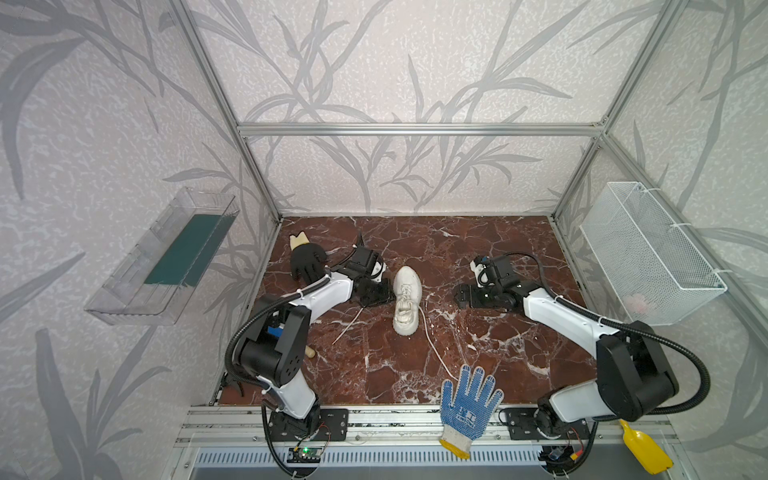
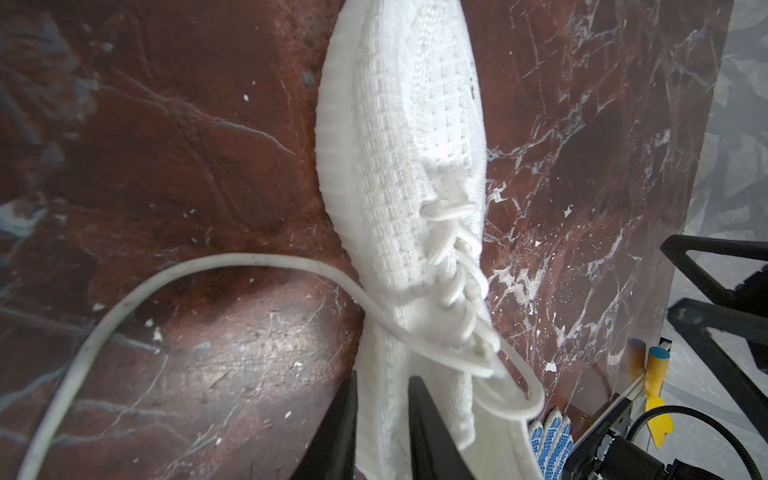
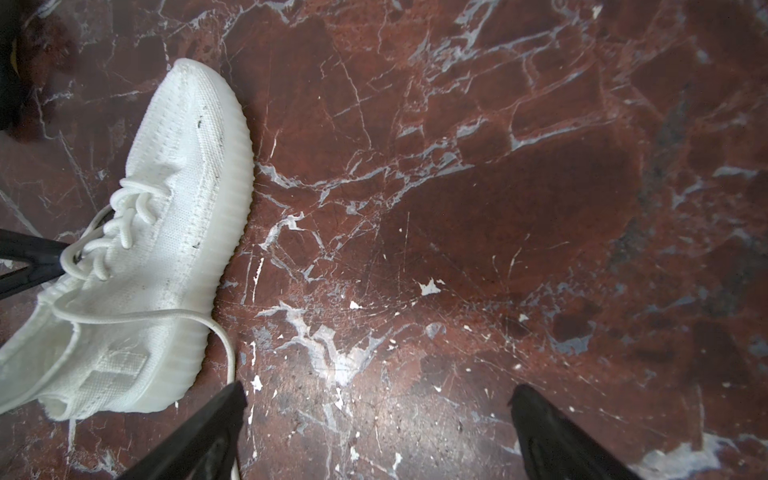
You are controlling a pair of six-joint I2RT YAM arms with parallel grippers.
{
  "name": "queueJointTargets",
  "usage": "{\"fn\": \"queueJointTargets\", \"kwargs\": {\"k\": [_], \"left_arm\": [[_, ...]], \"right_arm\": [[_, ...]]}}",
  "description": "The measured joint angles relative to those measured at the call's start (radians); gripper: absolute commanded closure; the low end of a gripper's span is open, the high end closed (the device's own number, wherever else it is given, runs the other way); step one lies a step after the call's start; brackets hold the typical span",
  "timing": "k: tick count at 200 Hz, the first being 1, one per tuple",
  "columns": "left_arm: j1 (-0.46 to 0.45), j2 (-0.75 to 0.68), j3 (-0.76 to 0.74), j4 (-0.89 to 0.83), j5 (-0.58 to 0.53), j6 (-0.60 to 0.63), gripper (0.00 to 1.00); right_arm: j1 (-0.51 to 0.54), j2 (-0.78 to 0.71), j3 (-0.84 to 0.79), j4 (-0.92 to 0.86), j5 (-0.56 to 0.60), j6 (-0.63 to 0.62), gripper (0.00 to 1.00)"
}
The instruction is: Tie the shoes
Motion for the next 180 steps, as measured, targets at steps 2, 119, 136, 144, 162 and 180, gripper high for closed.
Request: {"fn": "queueJointTargets", "kwargs": {"k": [2, 119, 136, 144, 162, 180], "left_arm": [[0.000, -0.003, -0.003, 0.000, 0.000, 0.000, 0.75], [-0.053, -0.021, -0.135, 0.047, 0.000, -0.074, 0.76], [-0.056, -0.028, -0.137, 0.047, -0.002, -0.077, 0.76], [-0.058, -0.032, -0.137, 0.047, -0.003, -0.076, 0.76], [-0.060, -0.033, -0.136, 0.044, -0.005, -0.076, 0.76], [-0.045, -0.037, -0.135, 0.036, -0.010, -0.069, 0.76]], "right_arm": [[0.000, 0.000, 0.000, 0.000, 0.000, 0.001, 0.01], [0.005, 0.001, 0.005, -0.004, -0.011, 0.013, 0.01], [0.007, 0.001, 0.005, -0.017, -0.017, 0.013, 0.01], [0.009, 0.001, 0.005, -0.026, -0.020, 0.011, 0.02], [0.022, 0.000, 0.005, -0.056, -0.021, 0.005, 0.04], [0.059, -0.004, 0.007, -0.104, -0.007, -0.010, 0.07]]}}
